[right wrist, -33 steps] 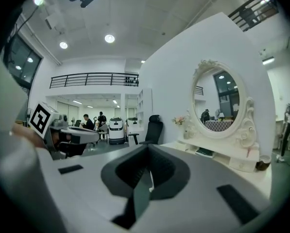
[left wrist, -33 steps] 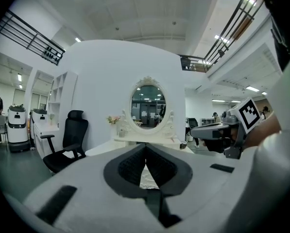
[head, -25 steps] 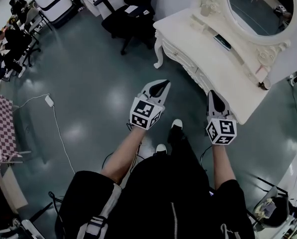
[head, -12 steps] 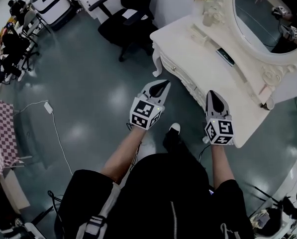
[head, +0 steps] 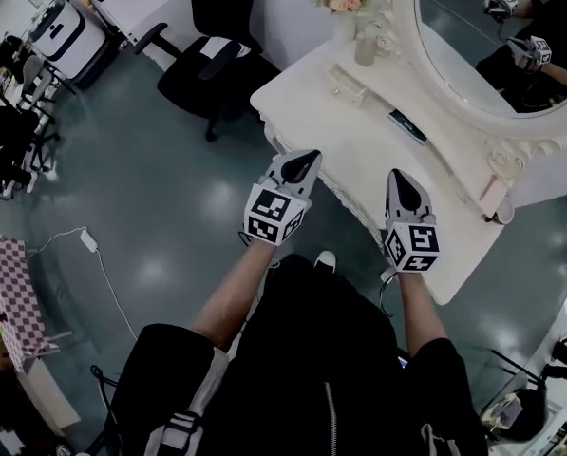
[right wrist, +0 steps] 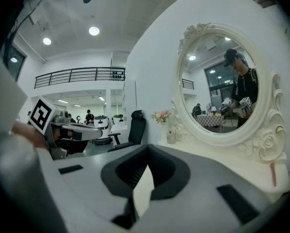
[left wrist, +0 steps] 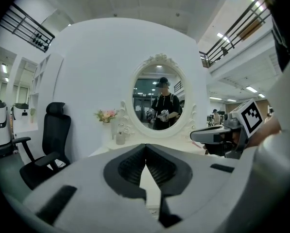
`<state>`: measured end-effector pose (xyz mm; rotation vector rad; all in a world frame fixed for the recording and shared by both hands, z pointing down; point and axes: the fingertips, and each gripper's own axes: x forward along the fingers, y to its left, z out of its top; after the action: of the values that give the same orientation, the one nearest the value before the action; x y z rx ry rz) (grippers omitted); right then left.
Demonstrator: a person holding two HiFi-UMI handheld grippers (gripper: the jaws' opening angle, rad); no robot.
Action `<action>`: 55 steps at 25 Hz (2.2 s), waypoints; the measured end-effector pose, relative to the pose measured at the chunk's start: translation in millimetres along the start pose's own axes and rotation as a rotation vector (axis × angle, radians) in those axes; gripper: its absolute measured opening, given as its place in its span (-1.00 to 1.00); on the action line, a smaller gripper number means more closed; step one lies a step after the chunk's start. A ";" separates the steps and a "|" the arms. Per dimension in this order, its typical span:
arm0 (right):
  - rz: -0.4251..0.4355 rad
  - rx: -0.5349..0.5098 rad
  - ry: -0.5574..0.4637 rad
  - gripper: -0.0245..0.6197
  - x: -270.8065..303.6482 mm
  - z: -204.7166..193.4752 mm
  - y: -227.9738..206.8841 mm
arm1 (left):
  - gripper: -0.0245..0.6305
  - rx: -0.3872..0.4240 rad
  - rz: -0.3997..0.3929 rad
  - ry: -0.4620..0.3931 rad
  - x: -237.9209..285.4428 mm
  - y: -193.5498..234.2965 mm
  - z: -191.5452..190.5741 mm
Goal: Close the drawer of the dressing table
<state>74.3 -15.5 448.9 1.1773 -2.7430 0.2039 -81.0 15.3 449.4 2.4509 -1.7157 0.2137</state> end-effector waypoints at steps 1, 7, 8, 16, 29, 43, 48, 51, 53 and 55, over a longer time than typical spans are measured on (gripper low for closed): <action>-0.013 0.005 0.000 -0.92 2.1 0.6 -6.4 | -0.91 0.002 -0.013 0.004 8.6 -0.6 1.2; -0.127 0.041 0.007 -0.92 13.0 -3.5 -51.7 | -0.91 0.025 -0.125 0.023 71.7 -5.6 8.1; -0.149 0.047 0.008 -0.92 16.4 -4.3 -60.2 | -0.91 0.031 -0.148 0.024 85.0 -5.5 9.9; -0.371 0.106 0.025 -0.92 44.6 -16.6 -122.0 | -0.91 0.082 -0.390 0.062 180.4 -7.9 12.5; -0.679 0.142 0.004 -0.92 84.5 10.7 -158.5 | -0.91 0.125 -0.716 0.071 268.1 8.5 30.1; -0.687 0.152 0.002 -0.92 79.1 9.6 -179.2 | -0.91 0.113 -0.725 0.063 293.9 -7.9 39.4; -0.603 0.140 0.013 -0.92 107.2 11.5 -182.5 | -0.91 0.098 -0.643 0.071 297.7 18.0 35.6; -0.537 0.135 0.026 -0.92 131.4 11.3 -175.1 | -0.91 0.083 -0.575 0.080 294.8 44.0 31.5; -0.493 0.132 0.031 -0.92 147.6 11.9 -168.4 | -0.91 0.068 -0.525 0.087 291.1 63.5 28.4; -0.453 0.129 0.040 -0.92 162.0 11.2 -161.1 | -0.91 0.057 -0.482 0.098 286.3 81.4 23.7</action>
<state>80.2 -242.1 479.3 1.7644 -2.3766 0.3452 -59.6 -280.4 485.3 2.7497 -1.0498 0.3191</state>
